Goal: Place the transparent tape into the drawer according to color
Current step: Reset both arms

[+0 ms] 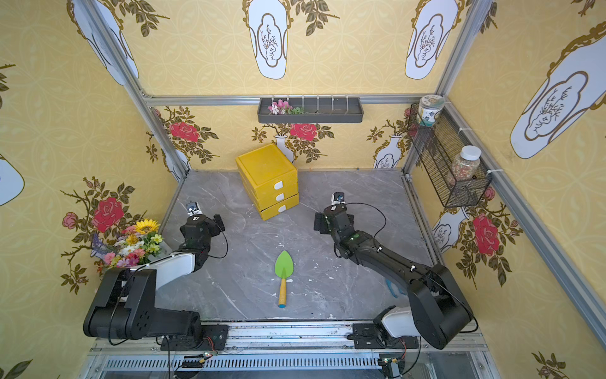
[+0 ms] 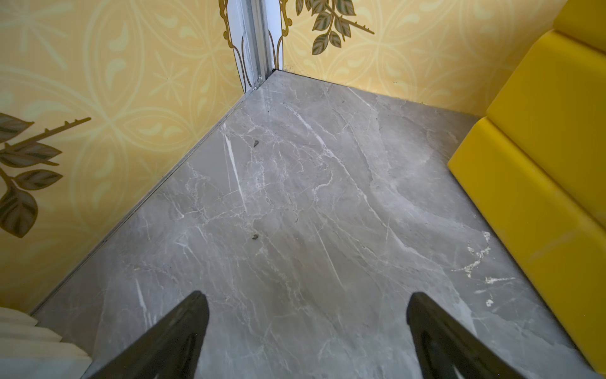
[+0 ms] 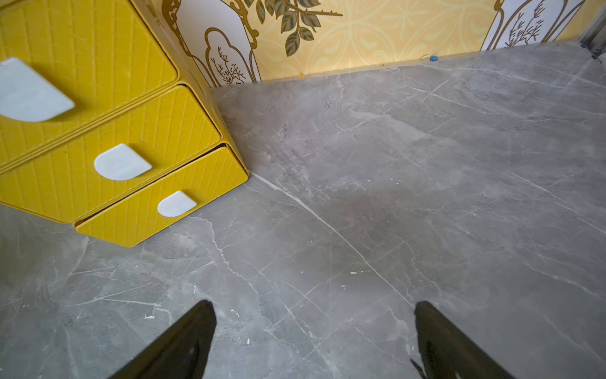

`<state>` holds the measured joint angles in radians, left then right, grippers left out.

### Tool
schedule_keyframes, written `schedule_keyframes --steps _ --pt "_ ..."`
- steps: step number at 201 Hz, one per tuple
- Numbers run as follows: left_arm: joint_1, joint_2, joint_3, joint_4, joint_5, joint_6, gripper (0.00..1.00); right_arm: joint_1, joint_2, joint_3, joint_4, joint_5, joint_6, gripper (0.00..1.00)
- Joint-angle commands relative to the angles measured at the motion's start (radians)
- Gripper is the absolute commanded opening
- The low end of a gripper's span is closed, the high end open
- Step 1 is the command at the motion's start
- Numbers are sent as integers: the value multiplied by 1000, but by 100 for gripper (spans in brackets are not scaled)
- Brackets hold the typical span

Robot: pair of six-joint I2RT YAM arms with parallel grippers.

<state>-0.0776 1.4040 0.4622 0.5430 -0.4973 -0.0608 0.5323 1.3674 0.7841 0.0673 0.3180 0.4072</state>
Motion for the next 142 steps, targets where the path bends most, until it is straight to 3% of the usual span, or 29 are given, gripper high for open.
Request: schedule_keyframes --steps 1,12,40,84,100,128,142 --pt "1 -9 -98 192 66 41 98 -9 -7 -16 73 -11 -3 97" --pt "4 -20 -166 316 86 52 99 -12 -7 -23 89 -27 -4 97" --pt "23 -50 -187 310 157 51 100 -15 -6 -29 123 -59 -29 97" --pt "23 -81 -230 362 169 56 100 -15 -35 -63 154 -55 -34 97" --pt "23 -87 -235 368 160 53 100 -15 -58 -92 179 -59 -40 97" --pt "23 -97 -274 431 28 1 100 -15 -82 -113 182 -46 -51 97" --pt "32 -115 -304 459 170 36 100 -17 -94 -117 182 -42 -53 97"
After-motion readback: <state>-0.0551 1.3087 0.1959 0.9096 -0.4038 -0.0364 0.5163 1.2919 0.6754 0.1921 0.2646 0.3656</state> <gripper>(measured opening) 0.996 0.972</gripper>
